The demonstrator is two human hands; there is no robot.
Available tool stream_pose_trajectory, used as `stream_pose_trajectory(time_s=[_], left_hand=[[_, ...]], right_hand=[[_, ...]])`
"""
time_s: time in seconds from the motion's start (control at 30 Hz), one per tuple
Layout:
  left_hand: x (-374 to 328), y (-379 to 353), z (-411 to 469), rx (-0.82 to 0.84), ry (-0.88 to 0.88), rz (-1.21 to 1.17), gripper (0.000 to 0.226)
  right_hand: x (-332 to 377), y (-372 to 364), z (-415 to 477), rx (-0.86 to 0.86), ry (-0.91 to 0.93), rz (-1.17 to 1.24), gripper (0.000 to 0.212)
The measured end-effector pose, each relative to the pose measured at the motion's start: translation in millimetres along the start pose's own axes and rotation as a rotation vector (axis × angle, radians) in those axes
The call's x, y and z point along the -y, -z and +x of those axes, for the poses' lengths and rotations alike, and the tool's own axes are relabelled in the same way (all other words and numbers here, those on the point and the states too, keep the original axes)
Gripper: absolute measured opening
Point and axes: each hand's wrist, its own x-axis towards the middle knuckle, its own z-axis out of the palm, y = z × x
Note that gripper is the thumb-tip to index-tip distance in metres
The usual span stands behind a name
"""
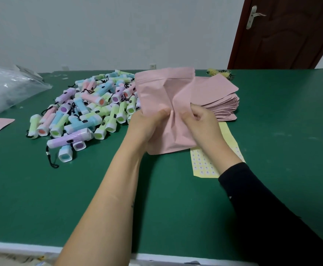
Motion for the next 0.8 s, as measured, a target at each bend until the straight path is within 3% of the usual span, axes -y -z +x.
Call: stream_pose_trajectory(time_s=[0.17,0.27,0.4,0.57,0.8], left_hand=[[-2.2,0.5,1.6,-0.041,-0.048,0.052,0.025],[-2.8,3.8,2.7,-0.034,-0.036,0.001,0.021],[-3.4,8.9,2.4,0.035,-0.019,-0.103,0.03],[-3.7,7.2,1.8,0.036,0.03,-0.201,0.042],[-7.2,5.9,-1.5,0.109,0.041,-0.245,0.039]], right_hand=[[3.8,-0.4,-2.4,-0.07,0.08,0.025,0.022],[2.5,0.1,-1.5,-0.051,-0.048,0.225,0.017],[-3.4,3.6,1.4,0.037,-0.214,0.272,0.041],[-5.6,5.4,1.7,-0.064,-0.215,0.373,0.013],[-7.4,9.3,3.0,0.006,-0.26,0.377,0.007]])
